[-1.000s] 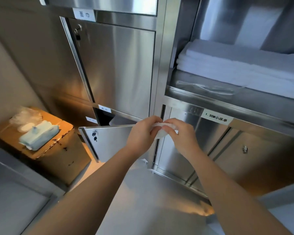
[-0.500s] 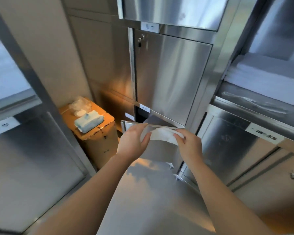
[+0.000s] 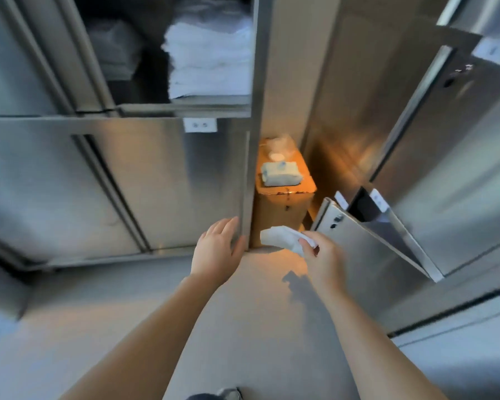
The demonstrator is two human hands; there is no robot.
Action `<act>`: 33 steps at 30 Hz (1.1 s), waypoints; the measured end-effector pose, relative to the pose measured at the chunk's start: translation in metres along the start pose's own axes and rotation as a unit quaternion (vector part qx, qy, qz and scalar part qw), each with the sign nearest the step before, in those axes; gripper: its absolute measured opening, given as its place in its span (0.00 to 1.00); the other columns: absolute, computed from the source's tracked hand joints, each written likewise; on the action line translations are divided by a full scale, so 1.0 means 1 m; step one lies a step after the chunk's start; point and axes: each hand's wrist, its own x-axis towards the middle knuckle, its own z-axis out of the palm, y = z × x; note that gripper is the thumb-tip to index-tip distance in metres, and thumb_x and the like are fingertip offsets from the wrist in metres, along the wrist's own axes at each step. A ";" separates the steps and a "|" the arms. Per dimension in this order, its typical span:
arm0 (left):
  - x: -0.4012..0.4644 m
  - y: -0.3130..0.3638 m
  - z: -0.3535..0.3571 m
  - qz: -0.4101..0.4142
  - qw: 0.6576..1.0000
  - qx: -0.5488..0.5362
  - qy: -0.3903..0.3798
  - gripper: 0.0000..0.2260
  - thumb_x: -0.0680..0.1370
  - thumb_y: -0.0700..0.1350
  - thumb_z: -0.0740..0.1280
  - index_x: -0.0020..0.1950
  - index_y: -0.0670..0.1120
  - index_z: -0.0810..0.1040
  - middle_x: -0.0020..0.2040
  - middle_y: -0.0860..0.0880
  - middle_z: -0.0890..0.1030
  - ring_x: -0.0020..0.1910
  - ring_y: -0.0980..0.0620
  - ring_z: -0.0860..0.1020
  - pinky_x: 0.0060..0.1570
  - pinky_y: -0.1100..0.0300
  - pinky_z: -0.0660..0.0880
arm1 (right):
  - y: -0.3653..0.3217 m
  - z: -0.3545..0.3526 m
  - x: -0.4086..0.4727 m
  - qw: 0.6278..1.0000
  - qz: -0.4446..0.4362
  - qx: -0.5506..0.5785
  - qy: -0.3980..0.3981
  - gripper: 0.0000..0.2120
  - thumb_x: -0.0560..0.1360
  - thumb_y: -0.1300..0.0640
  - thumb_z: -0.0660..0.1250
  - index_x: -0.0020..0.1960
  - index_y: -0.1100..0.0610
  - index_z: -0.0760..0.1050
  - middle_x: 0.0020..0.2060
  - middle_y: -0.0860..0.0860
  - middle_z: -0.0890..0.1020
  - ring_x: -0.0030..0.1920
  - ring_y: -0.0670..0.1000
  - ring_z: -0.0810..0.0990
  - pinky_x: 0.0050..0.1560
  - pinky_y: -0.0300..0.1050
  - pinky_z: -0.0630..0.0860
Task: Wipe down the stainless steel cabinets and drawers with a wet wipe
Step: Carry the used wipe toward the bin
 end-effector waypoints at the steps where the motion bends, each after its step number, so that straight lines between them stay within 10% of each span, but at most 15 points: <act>1: -0.012 -0.013 -0.006 -0.027 1.000 0.004 0.012 0.20 0.82 0.49 0.62 0.72 0.45 0.70 0.70 0.49 0.74 0.71 0.47 0.69 0.66 0.53 0.65 | -0.007 0.011 -0.002 1.000 -0.016 -0.002 -0.017 0.06 0.77 0.61 0.66 0.50 0.56 0.81 0.40 0.50 0.82 0.42 0.53 0.78 0.41 0.46 0.72; 18: -0.194 -0.230 -0.156 -0.404 0.885 0.057 0.222 0.23 0.82 0.52 0.60 0.76 0.47 0.66 0.74 0.48 0.70 0.73 0.48 0.66 0.70 0.53 0.64 | -0.214 0.252 -0.077 0.907 -0.244 0.057 -0.339 0.05 0.78 0.58 0.66 0.47 0.54 0.81 0.35 0.51 0.81 0.37 0.56 0.77 0.39 0.50 0.72; 33: -0.239 -0.456 -0.299 -0.501 0.811 0.044 0.300 0.24 0.82 0.49 0.61 0.77 0.44 0.64 0.73 0.45 0.70 0.72 0.46 0.67 0.68 0.50 0.65 | -0.425 0.483 -0.139 0.857 -0.302 0.074 -0.411 0.05 0.77 0.57 0.66 0.46 0.51 0.81 0.29 0.48 0.75 0.33 0.52 0.73 0.32 0.44 0.65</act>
